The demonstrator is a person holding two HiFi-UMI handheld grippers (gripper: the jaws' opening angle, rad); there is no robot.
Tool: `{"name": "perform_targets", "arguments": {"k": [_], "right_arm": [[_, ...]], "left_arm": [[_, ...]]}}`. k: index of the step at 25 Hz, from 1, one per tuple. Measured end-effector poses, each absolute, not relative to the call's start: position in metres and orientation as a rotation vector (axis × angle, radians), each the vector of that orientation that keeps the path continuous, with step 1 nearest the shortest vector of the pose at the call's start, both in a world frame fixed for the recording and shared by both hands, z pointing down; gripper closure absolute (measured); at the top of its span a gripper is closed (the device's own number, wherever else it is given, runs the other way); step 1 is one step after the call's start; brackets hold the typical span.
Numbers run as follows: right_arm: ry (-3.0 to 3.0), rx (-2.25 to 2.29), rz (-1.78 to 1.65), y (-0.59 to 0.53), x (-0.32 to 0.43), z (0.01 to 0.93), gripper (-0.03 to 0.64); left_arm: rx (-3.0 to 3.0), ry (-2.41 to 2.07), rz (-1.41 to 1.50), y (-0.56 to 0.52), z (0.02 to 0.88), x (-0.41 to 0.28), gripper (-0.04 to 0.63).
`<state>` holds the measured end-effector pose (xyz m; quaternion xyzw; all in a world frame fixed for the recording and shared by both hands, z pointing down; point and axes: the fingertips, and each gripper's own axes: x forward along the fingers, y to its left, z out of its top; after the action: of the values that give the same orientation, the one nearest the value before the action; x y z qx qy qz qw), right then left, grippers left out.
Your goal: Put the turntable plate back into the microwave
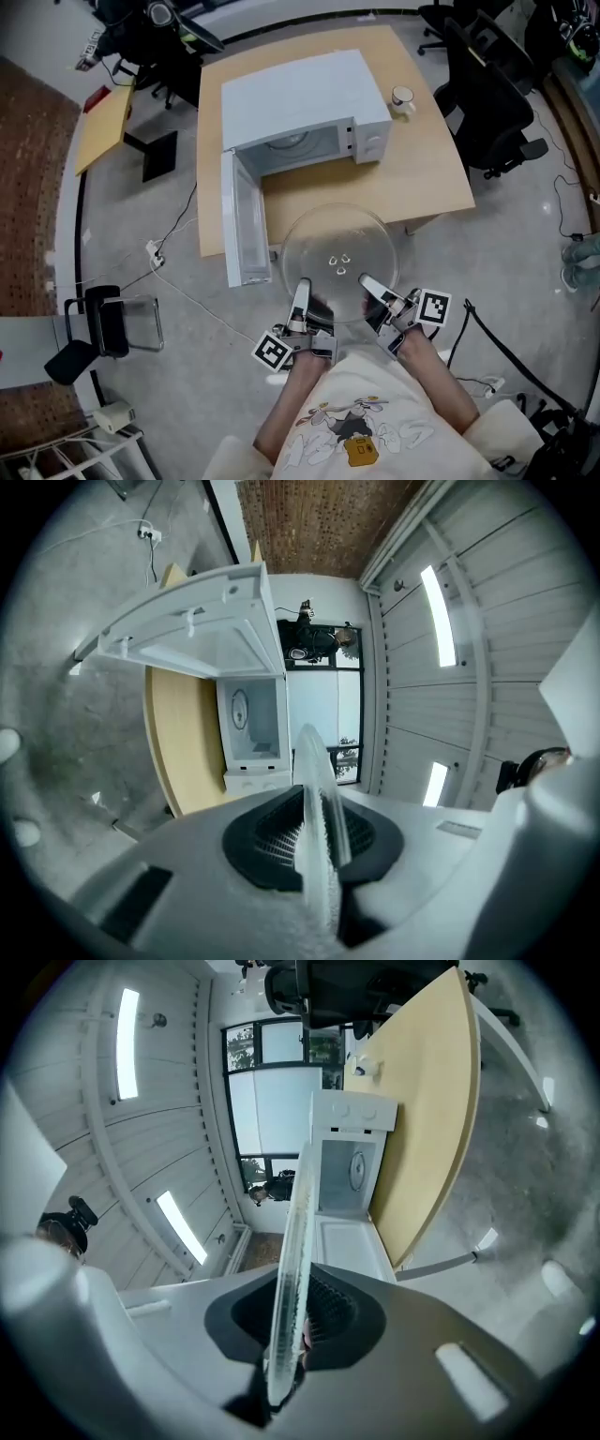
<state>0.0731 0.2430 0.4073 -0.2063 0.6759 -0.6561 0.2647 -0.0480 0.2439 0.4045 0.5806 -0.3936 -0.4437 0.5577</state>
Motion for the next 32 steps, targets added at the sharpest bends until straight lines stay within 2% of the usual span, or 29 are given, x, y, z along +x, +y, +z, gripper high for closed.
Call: {"name": "perform_targets", "arguments": {"k": [12, 21, 32], "right_arm": [[1.867, -0.593, -1.715, 0.226, 0.067, 0.400, 0.577], [1.774, -0.791, -1.680, 0.195, 0.070, 0.434, 0.577], [1.793, -0.769, -1.786, 0.126, 0.068, 0.464, 0.577]], "left_arm": [[1.418, -0.886, -1.062, 0.221, 0.395, -0.054, 0.565], [1.406, -0.784, -0.953, 0.173, 0.427, -0.051, 0.563], [1.239, -0.851, -1.016, 0.117, 0.469, -0.053, 0.565]]}}
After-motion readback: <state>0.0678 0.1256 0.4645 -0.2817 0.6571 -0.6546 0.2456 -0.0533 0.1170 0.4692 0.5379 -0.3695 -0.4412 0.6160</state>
